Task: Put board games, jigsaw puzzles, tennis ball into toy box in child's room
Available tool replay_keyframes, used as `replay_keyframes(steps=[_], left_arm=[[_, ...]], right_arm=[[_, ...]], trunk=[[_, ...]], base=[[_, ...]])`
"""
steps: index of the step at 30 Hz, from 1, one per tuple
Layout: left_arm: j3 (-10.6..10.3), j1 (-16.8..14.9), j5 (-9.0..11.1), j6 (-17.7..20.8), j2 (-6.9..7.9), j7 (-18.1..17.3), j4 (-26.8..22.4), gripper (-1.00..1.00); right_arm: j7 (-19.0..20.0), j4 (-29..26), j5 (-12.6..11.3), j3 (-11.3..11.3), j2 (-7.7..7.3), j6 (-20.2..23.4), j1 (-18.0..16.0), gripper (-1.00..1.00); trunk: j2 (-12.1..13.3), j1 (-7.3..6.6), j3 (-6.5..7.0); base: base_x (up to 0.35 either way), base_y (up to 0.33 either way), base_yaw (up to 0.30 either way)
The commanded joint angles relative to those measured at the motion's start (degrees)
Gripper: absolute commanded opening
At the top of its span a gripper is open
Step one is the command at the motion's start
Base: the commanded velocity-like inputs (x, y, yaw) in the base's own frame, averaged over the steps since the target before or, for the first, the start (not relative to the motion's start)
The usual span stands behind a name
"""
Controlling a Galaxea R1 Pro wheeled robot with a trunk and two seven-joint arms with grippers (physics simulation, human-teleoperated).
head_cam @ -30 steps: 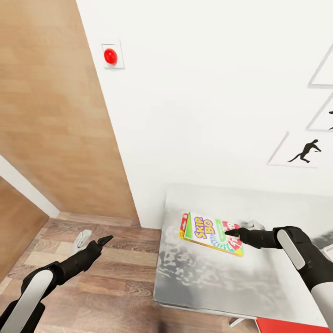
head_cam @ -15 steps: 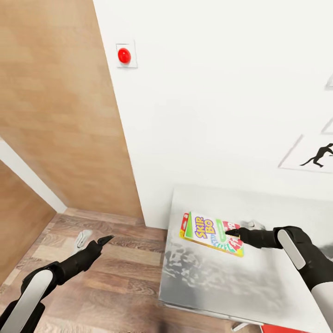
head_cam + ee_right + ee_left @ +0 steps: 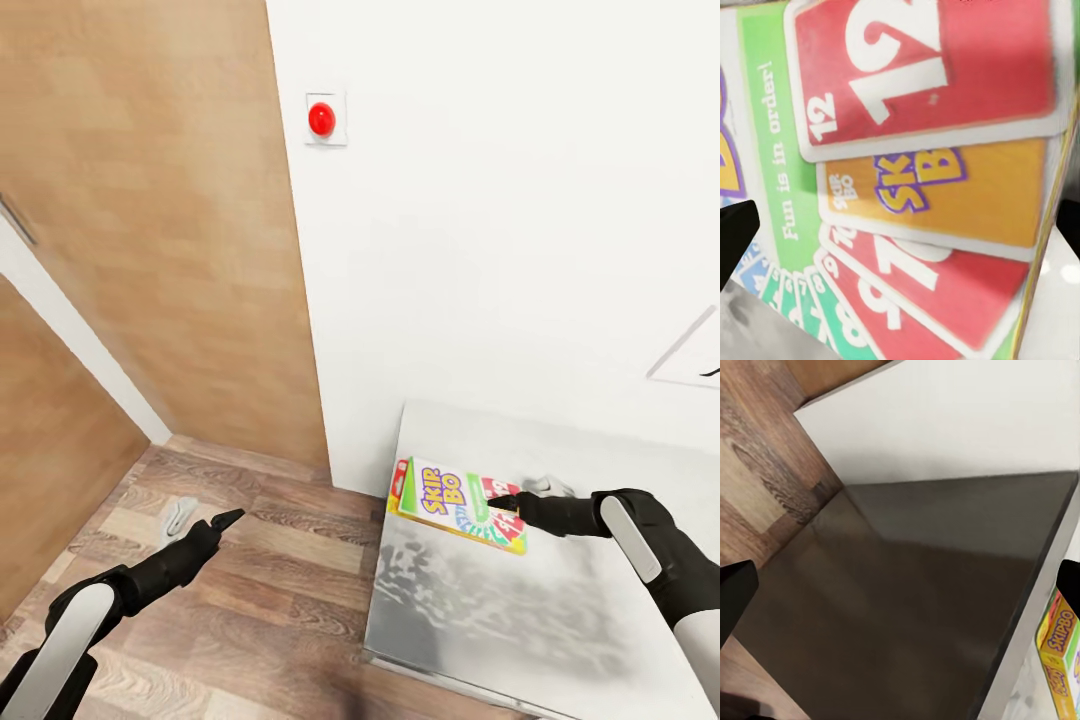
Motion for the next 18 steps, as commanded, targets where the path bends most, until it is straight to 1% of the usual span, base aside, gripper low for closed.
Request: replay_keyframes(steps=[1, 11, 14, 18], left_arm=[[0.0, -0.1, 0.6, 0.2, -0.01, 0.5, -0.1, 1.00], [0.0, -0.1, 0.6, 0.2, -0.01, 0.5, -0.1, 1.00], [0.0, -0.1, 0.6, 0.2, -0.01, 0.5, -0.1, 1.00], [0.0, -0.1, 0.6, 0.2, -0.01, 0.5, -0.1, 1.00]], right_arm=[[0.4, 0.0, 0.3, 0.1, -0.05, 0.1, 0.0, 1.00], [0.4, -0.1, 0.3, 0.1, -0.10, 0.1, 0.0, 1.00], [0.4, -0.2, 0.3, 0.1, -0.10, 0.1, 0.0, 1.00], [0.3, -0.3, 0.3, 0.1, -0.10, 0.1, 0.0, 1.00]], trunk=[[-0.1, 0.09, -0.11], [-0.1, 0.09, -0.11], [-0.1, 0.09, -0.11], [-0.1, 0.09, -0.11]], base=[[0.000, 0.000, 0.025], [0.000, 0.000, 0.023], [0.000, 0.000, 0.138], [0.000, 0.000, 0.210]])
